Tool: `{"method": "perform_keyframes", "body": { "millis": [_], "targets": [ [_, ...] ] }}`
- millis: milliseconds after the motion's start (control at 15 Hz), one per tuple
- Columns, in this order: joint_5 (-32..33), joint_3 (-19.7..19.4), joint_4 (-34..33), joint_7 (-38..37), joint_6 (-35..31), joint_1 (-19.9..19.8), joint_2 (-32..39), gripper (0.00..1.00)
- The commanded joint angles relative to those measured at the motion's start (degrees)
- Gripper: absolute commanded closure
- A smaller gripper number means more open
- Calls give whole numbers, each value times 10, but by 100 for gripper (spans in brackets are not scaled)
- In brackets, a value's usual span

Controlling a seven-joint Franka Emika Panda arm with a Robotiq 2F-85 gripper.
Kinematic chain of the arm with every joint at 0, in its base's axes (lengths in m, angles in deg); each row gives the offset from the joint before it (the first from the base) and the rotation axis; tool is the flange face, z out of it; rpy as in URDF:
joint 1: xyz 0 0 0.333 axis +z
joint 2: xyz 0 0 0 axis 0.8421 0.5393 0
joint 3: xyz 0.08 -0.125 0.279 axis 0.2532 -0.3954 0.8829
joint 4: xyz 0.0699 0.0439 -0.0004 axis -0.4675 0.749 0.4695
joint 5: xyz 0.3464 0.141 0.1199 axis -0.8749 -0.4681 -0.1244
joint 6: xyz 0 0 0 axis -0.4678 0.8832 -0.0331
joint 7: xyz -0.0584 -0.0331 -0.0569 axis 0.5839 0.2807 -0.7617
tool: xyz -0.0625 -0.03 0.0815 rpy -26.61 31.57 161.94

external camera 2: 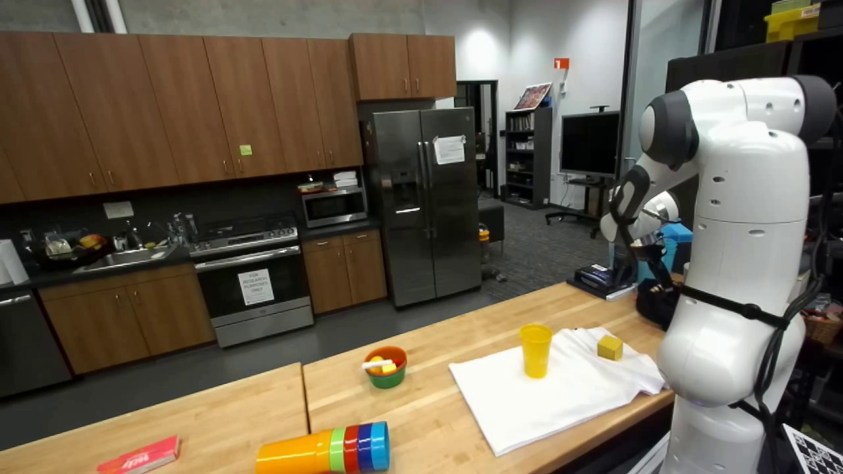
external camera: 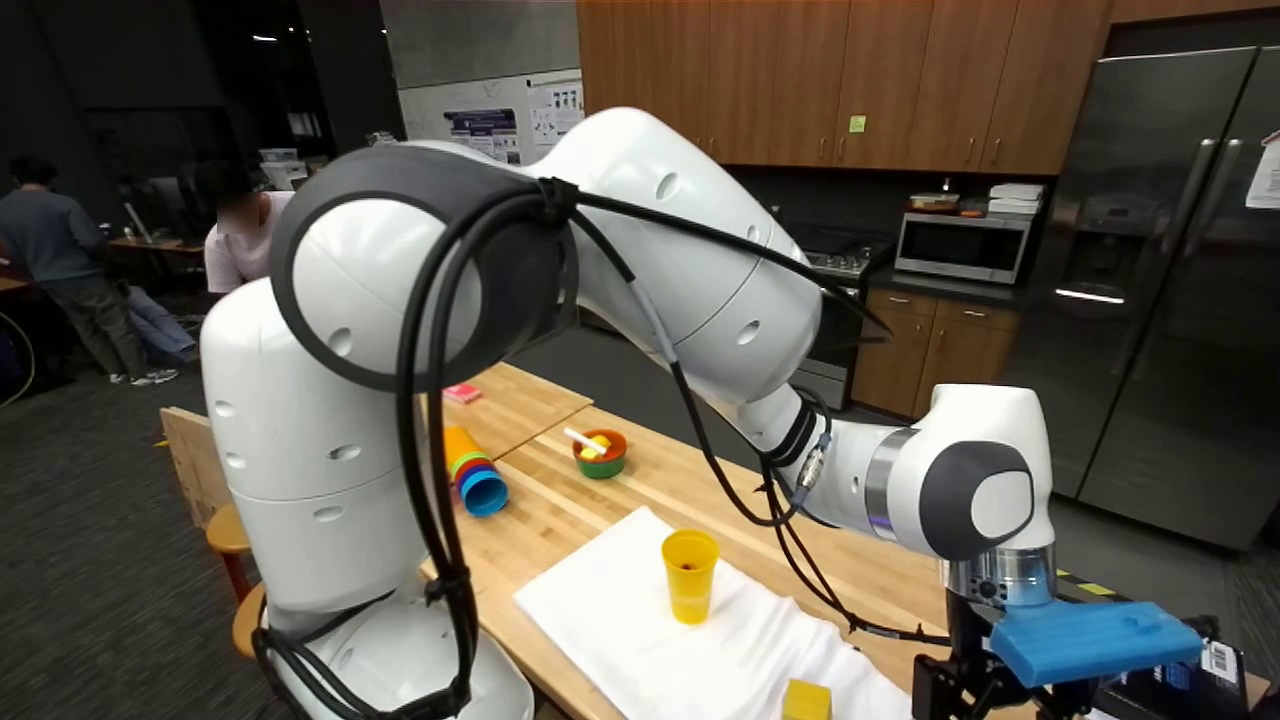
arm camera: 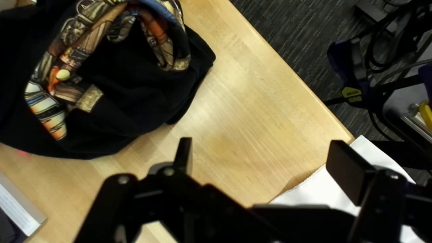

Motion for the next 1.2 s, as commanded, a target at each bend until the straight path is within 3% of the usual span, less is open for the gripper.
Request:
{"method": "perform_keyframes", "body": {
  "millis": [0,467,867,1133],
  "targets": [
    [-3,49,-5,2,17,-47,0,0],
    [-38,130,-48,-162,253,-108,9,0],
    [-133,166,-97,-232,410,-161,19,0],
    [-217,172,-93,-272,482,-189,1,0]
  ]
}}
